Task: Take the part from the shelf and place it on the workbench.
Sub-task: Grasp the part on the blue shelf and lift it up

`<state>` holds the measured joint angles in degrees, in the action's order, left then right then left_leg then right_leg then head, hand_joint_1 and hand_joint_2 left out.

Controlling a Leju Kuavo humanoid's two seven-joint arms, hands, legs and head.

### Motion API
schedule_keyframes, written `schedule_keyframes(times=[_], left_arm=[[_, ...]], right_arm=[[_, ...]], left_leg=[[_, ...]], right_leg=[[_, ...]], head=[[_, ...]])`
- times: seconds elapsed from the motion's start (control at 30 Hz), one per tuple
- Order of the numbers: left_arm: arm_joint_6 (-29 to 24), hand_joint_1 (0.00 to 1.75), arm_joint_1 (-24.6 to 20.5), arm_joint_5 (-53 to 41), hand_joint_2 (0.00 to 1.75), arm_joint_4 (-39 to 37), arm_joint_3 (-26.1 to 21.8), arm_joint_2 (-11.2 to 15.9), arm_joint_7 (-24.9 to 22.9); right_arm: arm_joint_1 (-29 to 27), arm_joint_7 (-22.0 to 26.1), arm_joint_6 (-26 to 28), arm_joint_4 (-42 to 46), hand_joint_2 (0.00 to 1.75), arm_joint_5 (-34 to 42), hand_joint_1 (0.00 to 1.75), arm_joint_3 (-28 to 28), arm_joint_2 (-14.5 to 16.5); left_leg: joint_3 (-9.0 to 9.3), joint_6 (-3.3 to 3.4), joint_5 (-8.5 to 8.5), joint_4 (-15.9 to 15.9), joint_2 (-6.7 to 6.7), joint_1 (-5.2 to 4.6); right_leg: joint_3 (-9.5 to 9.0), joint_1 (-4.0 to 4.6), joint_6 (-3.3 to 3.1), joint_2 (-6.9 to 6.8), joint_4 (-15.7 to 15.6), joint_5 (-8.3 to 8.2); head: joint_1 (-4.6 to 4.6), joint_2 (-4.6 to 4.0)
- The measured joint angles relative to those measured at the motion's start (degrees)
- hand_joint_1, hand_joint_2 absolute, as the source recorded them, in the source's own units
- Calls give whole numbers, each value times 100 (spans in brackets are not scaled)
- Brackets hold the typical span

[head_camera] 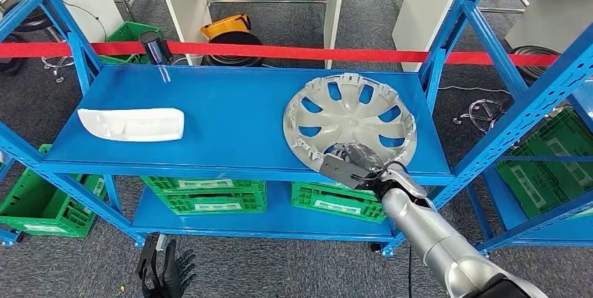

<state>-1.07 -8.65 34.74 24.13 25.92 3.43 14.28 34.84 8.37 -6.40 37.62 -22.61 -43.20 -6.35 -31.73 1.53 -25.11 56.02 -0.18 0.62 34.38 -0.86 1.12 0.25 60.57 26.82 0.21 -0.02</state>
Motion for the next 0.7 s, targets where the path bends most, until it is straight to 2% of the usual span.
schedule_keyframes(times=[0.03, 0.07, 0.13, 0.2, 0.23, 0.3, 0.33, 0.37, 0.4, 0.43, 0.5, 0.53, 0.57, 0.67, 0.7], left_arm=[[3, 0, 1, 0, 0, 0, -4, -2, -3], [5, 0, 6, 1, 0, -1, -9, -4, -5], [6, 0, 27, 1, 0, -2, -14, -5, -8], [4, 0, 57, 2, 0, -2, -15, -12, -6], [2, 0, 68, 2, 0, -2, -15, -14, -3], [-5, 0, 89, 2, 0, -5, -14, -17, 4], [-7, 0, 103, 2, 0, -8, -13, -19, 7], [-6, 0, 118, 4, 0, -11, -12, -23, 8], [-4, 0, 131, 7, 0, -14, -11, -27, 10], [-2, 0, 139, 10, 0, -17, -10, -29, 14], [7, 0, 144, 24, 0, -24, -10, -27, 25], [13, 0, 143, 36, 0, -28, -9, -26, 31], [18, 0, 145, 47, 0, -33, -8, -25, 36], [46, 0, 160, 67, 0, -46, -6, -32, 50], [60, 0, 163, 70, 0, -49, -6, -37, 56]], right_arm=[[-12, -3, 33, 116, 175, -20, 175, 21, -22], [-28, -5, 71, 240, 175, -47, 175, 42, -44], [-66, -20, 169, 538, 175, -136, 175, 103, -91], [-89, -51, 283, 904, 175, -264, 175, 198, -157], [-91, -64, 356, 1109, 175, -350, 175, 253, -195], [-100, -76, 516, 1504, 175, -548, 175, 356, -284], [-110, -80, 593, 1689, 175, -644, 175, 399, -330], [-121, -83, 654, 1858, 175, -731, 175, 435, -372], [-131, -85, 702, 2028, 175, -817, 175, 468, -411], [-137, -91, 740, 2191, 175, -902, 175, 498, -445], [-135, -120, 803, 2518, 175, -1093, 175, 553, -501], [-133, -138, 831, 2660, 175, -1198, 175, 573, -528], [-134, -154, 857, 2790, 175, -1298, 175, 584, -555], [-149, -172, 908, 3124, 175, -1534, 175, 598, -635], [-147, -170, 929, 3233, 175, -1587, 175, 605, -664]], left_leg=[[-20, -15, -1, 9, -2, -17], [-41, -34, 0, 15, -2, -29], [-73, -85, 1, 23, -1, -30], [-157, -149, -104, 161, 2, -10], [-273, -182, -244, 394, 5, 0], [-650, -234, -605, 1170, 10, 13], [-837, -247, -722, 1536, 11, 15], [-952, -251, -737, 1736, 11, 16], [-961, -244, -637, 1702, 11, 16], [-857, -224, -441, 1435, 11, 15], [-504, -150, -21, 630, 13, -1], [-361, -112, 84, 321, 15, -12], [-285, -81, 112, 154, 15, -26], [-250, -18, 94, 40, 9, -27], [-233, 11, 112, 5, 8, -15]], right_leg=[[-116, 18, -26, -1, -266, -96], [-157, 32, -54, -1, -385, -139], [-137, 30, -101, -2, -394, -164], [-136, -2, -148, -1, -410, -181], [-139, -19, -172, 0, -419, -186], [-135, -10, -201, 0, -417, -180], [-134, -4, -206, 0, -415, -177], [-136, 2, -210, 2, -413, -172], [-143, 7, -215, 5, -412, -167], [-154, 11, -220, 11, -411, -161], [-164, 37, -216, 24, -408, -147], [-153, 54, -205, 29, -404, -141], [-132, 68, -186, 31, -400, -141], [-79, 74, -116, 27, -387, -136], [-32, 70, -105, 23, -303, -85]], head=[[-1, 0], [-4, 0], [-4, 0], [-10, 0], [-13, 0], [-18, 0], [-17, 0], [-18, 0], [-18, 0], [-19, 0], [-17, 0], [-16, 0], [-16, 0], [-15, 0], [-13, 0]])
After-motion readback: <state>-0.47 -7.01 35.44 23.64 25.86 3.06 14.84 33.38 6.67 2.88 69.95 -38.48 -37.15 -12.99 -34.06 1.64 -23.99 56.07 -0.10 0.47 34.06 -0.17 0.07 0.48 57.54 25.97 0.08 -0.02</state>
